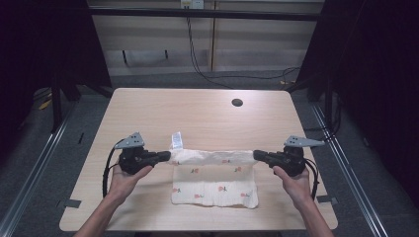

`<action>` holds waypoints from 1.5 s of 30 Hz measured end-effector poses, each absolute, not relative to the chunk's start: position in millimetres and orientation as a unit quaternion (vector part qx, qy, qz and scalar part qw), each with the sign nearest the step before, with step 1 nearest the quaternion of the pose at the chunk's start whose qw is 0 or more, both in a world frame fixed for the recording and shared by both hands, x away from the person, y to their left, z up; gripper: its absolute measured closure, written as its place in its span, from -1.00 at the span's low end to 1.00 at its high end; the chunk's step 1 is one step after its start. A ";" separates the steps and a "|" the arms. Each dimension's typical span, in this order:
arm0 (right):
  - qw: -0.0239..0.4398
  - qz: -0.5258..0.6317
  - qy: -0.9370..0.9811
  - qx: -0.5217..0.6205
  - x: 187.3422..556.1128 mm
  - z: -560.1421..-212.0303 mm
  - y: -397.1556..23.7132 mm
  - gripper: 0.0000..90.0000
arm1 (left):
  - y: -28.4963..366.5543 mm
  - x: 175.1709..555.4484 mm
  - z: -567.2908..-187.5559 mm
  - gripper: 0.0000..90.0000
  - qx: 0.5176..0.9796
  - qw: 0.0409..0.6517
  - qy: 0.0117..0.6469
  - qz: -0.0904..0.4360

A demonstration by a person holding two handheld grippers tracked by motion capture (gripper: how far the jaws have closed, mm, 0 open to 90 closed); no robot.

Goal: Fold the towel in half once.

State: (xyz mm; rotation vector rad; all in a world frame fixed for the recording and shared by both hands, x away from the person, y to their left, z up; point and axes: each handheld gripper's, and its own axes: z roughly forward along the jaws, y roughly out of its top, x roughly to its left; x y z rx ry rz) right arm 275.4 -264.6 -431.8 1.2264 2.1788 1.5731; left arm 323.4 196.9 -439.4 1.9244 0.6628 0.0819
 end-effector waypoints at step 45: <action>0.039 0.433 0.795 0.424 214.4 -481.1 -256.5 0.59 | 192.2 261.0 -483.2 0.66 0.875 0.422 0.234 -0.038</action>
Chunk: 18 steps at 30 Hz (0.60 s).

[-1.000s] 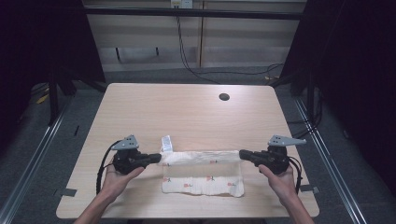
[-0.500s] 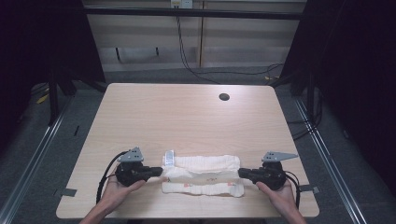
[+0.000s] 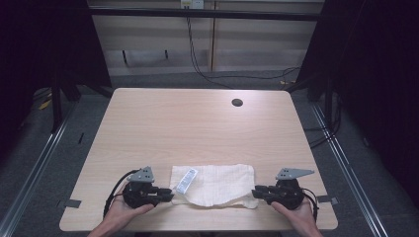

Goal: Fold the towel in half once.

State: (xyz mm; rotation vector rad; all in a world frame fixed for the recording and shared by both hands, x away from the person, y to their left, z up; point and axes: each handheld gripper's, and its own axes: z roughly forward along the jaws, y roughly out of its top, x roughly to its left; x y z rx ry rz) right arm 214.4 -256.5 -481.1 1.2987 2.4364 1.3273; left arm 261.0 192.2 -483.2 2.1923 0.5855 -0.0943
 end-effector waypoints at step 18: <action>0.093 0.394 0.795 0.451 251.4 -487.5 -243.3 0.20 | 165.2 314.9 -485.7 0.54 0.870 0.415 0.267 -0.010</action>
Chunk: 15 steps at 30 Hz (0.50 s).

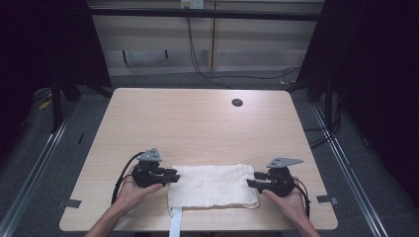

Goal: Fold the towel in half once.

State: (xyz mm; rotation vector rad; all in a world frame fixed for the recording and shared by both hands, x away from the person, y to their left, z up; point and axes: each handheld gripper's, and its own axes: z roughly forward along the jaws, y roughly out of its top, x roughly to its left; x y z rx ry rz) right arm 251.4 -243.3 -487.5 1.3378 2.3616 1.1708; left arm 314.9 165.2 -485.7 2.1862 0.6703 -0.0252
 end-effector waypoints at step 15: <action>0.124 0.346 0.800 0.473 274.5 -495.9 -245.2 0.99 | 151.6 316.5 -497.7 0.42 0.874 0.400 0.276 -0.023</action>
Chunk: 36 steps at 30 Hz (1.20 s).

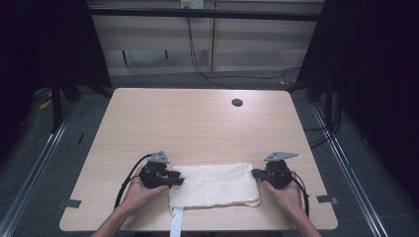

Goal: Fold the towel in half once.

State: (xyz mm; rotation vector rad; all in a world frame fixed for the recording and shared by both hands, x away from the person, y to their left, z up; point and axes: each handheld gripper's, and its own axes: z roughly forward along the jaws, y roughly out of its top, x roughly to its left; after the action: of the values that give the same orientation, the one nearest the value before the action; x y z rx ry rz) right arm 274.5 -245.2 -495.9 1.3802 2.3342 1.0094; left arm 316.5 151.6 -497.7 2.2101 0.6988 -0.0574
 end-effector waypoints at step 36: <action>0.015 0.443 0.834 0.328 253.8 -466.3 -112.5 0.41 | 170.7 348.8 -476.6 0.29 0.835 0.454 0.311 0.001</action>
State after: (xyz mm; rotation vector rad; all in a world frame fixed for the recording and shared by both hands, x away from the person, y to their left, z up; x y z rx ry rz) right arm 253.8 -112.5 -466.3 1.0202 2.5971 1.3782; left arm 348.8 170.7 -476.6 2.0613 0.7685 0.0031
